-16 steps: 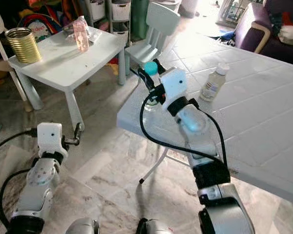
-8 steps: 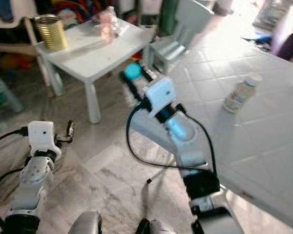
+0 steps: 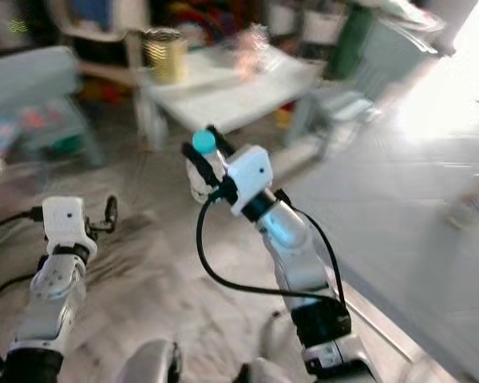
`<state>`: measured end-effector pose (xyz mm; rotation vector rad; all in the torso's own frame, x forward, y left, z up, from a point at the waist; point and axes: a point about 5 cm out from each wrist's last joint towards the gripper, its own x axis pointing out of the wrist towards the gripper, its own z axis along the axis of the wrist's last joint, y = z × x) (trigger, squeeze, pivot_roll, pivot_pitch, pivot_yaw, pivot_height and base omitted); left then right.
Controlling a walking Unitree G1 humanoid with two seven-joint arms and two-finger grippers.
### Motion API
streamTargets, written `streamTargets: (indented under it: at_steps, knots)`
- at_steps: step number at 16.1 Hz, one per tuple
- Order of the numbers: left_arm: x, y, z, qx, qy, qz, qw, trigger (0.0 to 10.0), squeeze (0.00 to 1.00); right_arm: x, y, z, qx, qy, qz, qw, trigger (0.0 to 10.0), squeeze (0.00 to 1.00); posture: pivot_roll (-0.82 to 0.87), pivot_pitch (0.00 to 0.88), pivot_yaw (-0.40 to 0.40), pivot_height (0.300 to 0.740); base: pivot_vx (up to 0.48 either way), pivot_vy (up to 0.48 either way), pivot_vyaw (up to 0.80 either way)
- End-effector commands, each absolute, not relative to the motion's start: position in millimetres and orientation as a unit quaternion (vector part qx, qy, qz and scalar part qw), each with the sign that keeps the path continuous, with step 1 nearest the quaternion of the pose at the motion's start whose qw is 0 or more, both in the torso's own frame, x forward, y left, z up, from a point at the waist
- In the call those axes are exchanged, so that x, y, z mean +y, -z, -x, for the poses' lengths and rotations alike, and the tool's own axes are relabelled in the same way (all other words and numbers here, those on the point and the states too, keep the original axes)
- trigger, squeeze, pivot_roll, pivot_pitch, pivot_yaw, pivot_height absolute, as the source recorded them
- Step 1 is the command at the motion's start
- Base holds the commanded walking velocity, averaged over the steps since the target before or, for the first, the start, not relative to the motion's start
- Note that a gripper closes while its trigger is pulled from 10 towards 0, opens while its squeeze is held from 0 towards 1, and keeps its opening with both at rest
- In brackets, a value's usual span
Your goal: Restocking fridge
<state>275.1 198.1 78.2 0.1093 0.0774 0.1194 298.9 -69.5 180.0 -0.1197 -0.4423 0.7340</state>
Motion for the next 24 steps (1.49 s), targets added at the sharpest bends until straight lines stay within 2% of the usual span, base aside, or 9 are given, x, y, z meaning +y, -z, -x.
streamTargets:
  at_steps: [1,5,11,17,24]
  knots:
    - [193,-72,-272,0.051,-0.052,-0.057,0.996,10.0,0.0,-77,-178,-297,-0.209,-0.341,0.049,0.915,10.0,0.0,0.11,0.051,-0.084,0.74,0.0,0.0,0.8]
    - [208,-53,-261,0.085,-0.053,-0.057,0.993,10.0,0.0,-83,-170,-295,-0.186,-0.325,0.027,0.927,10.0,0.0,0.1,0.038,-0.085,0.74,0.0,0.0,0.8]
    - [207,-59,-263,0.07,-0.05,-0.059,0.995,10.0,0.0,-112,-131,-282,-0.118,-0.246,-0.001,0.962,10.0,0.0,0.11,0.031,-0.077,0.74,0.0,0.0,0.8]
    - [210,-53,-252,0.08,-0.037,-0.065,0.994,10.0,0.0,-119,-122,-277,-0.104,-0.218,-0.005,0.97,10.0,0.0,0.1,0.023,-0.051,0.74,0.0,0.0,0.8]
    - [209,-57,-258,0.07,-0.04,-0.068,0.994,10.0,0.0,-120,-121,-280,-0.1,-0.22,0.002,0.97,10.0,0.0,0.09,0.021,-0.053,0.74,0.0,0.0,0.8]
